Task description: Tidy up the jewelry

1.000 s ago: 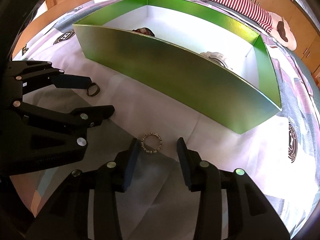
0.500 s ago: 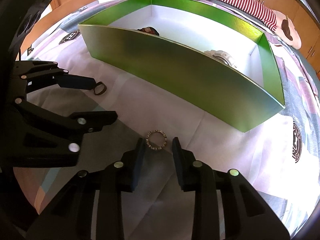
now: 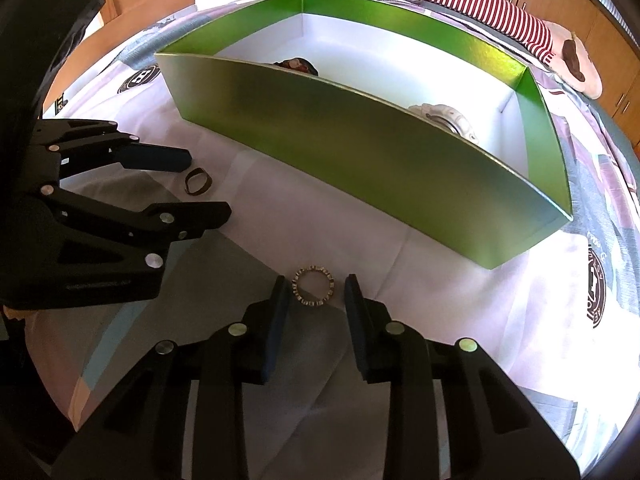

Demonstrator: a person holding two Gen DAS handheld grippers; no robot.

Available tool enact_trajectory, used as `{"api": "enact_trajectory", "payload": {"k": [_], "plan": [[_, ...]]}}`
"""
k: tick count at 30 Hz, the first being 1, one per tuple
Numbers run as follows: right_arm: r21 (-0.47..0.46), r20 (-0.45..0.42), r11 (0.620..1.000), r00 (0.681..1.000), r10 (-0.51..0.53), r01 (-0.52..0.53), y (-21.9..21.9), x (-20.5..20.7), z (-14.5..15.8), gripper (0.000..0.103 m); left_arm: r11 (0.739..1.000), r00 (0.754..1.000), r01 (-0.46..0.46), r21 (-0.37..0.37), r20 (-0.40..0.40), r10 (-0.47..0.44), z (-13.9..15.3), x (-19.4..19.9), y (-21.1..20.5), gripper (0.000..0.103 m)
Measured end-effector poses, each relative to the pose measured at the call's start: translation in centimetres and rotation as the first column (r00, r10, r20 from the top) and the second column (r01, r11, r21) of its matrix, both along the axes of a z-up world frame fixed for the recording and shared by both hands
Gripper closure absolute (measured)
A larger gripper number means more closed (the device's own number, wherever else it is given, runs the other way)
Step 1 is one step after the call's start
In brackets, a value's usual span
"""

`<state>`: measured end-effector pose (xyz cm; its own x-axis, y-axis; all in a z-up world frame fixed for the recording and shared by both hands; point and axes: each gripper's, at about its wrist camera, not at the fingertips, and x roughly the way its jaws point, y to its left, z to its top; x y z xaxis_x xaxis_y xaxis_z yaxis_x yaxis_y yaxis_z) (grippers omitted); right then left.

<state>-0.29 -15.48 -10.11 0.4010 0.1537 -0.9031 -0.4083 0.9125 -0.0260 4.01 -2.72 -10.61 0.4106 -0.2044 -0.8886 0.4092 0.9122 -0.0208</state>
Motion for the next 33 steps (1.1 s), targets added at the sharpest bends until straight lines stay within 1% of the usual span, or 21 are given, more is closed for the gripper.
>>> {"api": "enact_trajectory", "payload": {"k": [1, 2, 3, 4, 7, 9, 12, 15, 16, 18, 19, 20, 21, 22, 24, 25, 28, 30, 31, 32, 33], "plan": [[0.000, 0.001, 1.000, 1.000, 0.005, -0.005, 0.0, -0.1, 0.0, 0.080, 1.000, 1.000, 0.010, 0.013, 0.010, -0.010, 0.1, -0.1, -0.2, 0.053], [-0.005, 0.005, 1.000, 1.000, 0.008, -0.008, 0.1, -0.1, 0.1, 0.081, 1.000, 1.000, 0.018, 0.019, 0.014, -0.018, 0.2, -0.2, -0.2, 0.063], [-0.014, 0.009, 1.000, 1.000, 0.013, -0.013, 0.2, -0.2, 0.1, 0.081, 1.000, 1.000, 0.028, 0.010, 0.011, -0.028, 0.3, -0.3, -0.3, 0.078], [-0.017, 0.010, 1.000, 1.000, 0.017, -0.017, 0.2, -0.2, 0.1, 0.082, 1.000, 1.000, 0.030, -0.003, 0.004, -0.030, 0.4, -0.3, -0.3, 0.083], [-0.011, 0.007, 1.000, 1.000, 0.016, -0.016, 0.0, -0.2, 0.3, 0.082, 0.999, 0.999, 0.032, -0.012, -0.004, -0.032, 0.5, -0.1, -0.2, 0.083], [-0.004, 0.017, 1.000, 1.000, 0.012, -0.012, -0.2, -0.1, 0.9, 0.082, 1.000, 1.000, 0.025, -0.013, 0.001, -0.025, 0.7, -0.1, -0.2, 0.083], [0.039, 0.078, 0.999, 0.997, 0.006, -0.009, -0.9, -0.2, 3.5, 0.082, 1.000, 0.999, 0.015, -0.019, 0.041, -0.014, 2.2, -0.3, 0.0, 0.083], [0.096, 0.174, 0.995, 0.984, -0.027, 0.011, -2.5, -0.1, 7.0, 0.082, 0.997, 0.996, 0.020, -0.075, 0.091, -0.014, 4.5, -0.8, 0.2, 0.083], [0.107, 0.219, 0.994, 0.975, -0.044, 0.021, -3.1, 0.3, 8.3, 0.082, 0.995, 0.995, 0.023, -0.096, 0.102, -0.013, 5.4, -0.8, 0.3, 0.083], [0.113, 0.280, 0.993, 0.957, -0.076, 0.046, -4.3, 1.7, 10.4, 0.082, 0.988, 0.996, 0.012, -0.155, 0.085, 0.001, 6.9, 0.1, 0.4, 0.083], [0.121, 0.292, 0.991, 0.952, -0.090, 0.056, -4.8, 2.5, 10.9, 0.082, 0.982, 0.997, -0.001, -0.190, 0.074, 0.015, 7.9, 0.9, 0.3, 0.083], [0.130, 0.297, 0.989, 0.949, -0.103, 0.067, -5.5, 3.5, 11.3, 0.082, 0.980, 0.997, -0.008, -0.201, 0.072, 0.023, 8.3, 1.4, 0.2, 0.083], [0.139, 0.294, 0.987, 0.948, -0.120, 0.081, -5.9, 4.4, 11.3, 0.082, 0.978, 0.997, -0.017, -0.206, 0.076, 0.033, 8.9, 2.3, -0.3, 0.083], [0.151, 0.276, 0.983, 0.950, -0.146, 0.107, -6.6, 5.7, 10.9, 0.081, 0.982, 0.995, -0.014, -0.190, 0.090, 0.032, 9.1, 3.0, -0.9, 0.083], [0.155, 0.245, 0.978, 0.953, -0.178, 0.143, -7.1, 7.0, 9.9, 0.081, 0.991, 0.992, -0.011, -0.132, 0.122, 0.028, 8.8, 4.3, -2.3, 0.083], [0.146, 0.221, 0.975, 0.955, -0.199, 0.169, -7.2, 7.8, 8.9, 0.081, 0.994, 0.993, -0.018, -0.111, 0.118, 0.031, 8.3, 5.2, -2.9, 0.083], [0.131, 0.168, 0.972, 0.961, -0.218, 0.197, -7.6, 9.0, 6.7, 0.081, 0.993, 0.996, -0.032, -0.115, 0.079, 0.041, 6.8, 6.9, -3.3, 0.083], [0.097, 0.139, 0.971, 0.963, -0.231, 0.219, -7.6, 9.5, 5.4, 0.081, 0.995, 0.997, -0.033, -0.097, 0.063, 0.039, 5.7, 7.6, -3.5, 0.083], [0.096, 0.132, 0.969, 0.962, -0.239, 0.228, -7.6, 9.5, 5.0, 0.074, 0.995, 0.997, -0.041, -0.089, 0.065, 0.047, 5.3, 7.6, -3.4, 0.081], [0.108, 0.127, 0.968, 0.962, -0.241, 0.228, -7.5, 9.4, 5.1, 0.069, 0.995, 0.996, -0.052, -0.088, 0.066, 0.057, 5.2, 7.8, -3.3, 0.071], [0.135, 0.125, 0.965, 0.962, -0.243, 0.226, -7.7, 9.1, 5.3, 0.066, 0.993, 0.995, -0.069, -0.097, 0.065, 0.075, 5.1, 7.9, -3.0, 0.061]]}}
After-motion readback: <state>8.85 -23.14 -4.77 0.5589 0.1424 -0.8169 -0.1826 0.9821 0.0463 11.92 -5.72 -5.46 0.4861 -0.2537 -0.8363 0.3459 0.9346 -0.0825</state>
